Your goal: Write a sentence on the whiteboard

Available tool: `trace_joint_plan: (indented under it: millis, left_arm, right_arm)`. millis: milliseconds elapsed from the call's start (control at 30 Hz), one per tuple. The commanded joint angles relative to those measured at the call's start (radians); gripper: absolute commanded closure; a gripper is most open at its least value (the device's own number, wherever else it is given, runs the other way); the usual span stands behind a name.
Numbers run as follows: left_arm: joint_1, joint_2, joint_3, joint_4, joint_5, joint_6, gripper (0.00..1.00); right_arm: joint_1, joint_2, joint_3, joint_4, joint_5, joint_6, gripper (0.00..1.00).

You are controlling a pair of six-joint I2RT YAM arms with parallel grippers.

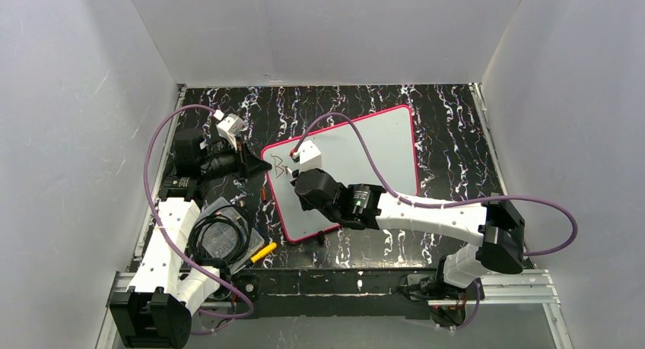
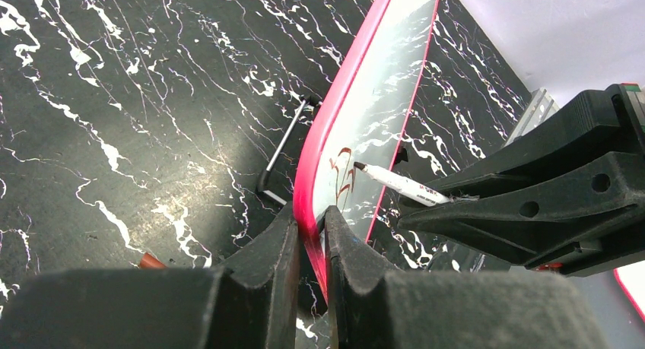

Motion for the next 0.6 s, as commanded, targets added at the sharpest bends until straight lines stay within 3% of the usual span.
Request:
trace_joint_plan:
  millis: [0,400,567]
  left_arm:
    - [-0.013,-0.023,-0.008,-0.034,0.008,0.054,1.0]
    - [-0.014,-0.028,-0.008,-0.034,0.008,0.054,1.0]
    - [-0.014,-0.028,-0.008,-0.034,0.007,0.054,1.0]
  right_arm:
    - [-0.013,-0.005,0.024,0.014,0.075,0.017,0.99]
    - [-0.013,-0.023,0.01,0.011,0.076,0.027,0.99]
    - [-0.013,-0.093,-0.065,0.105,0.028,-0.002,0.99]
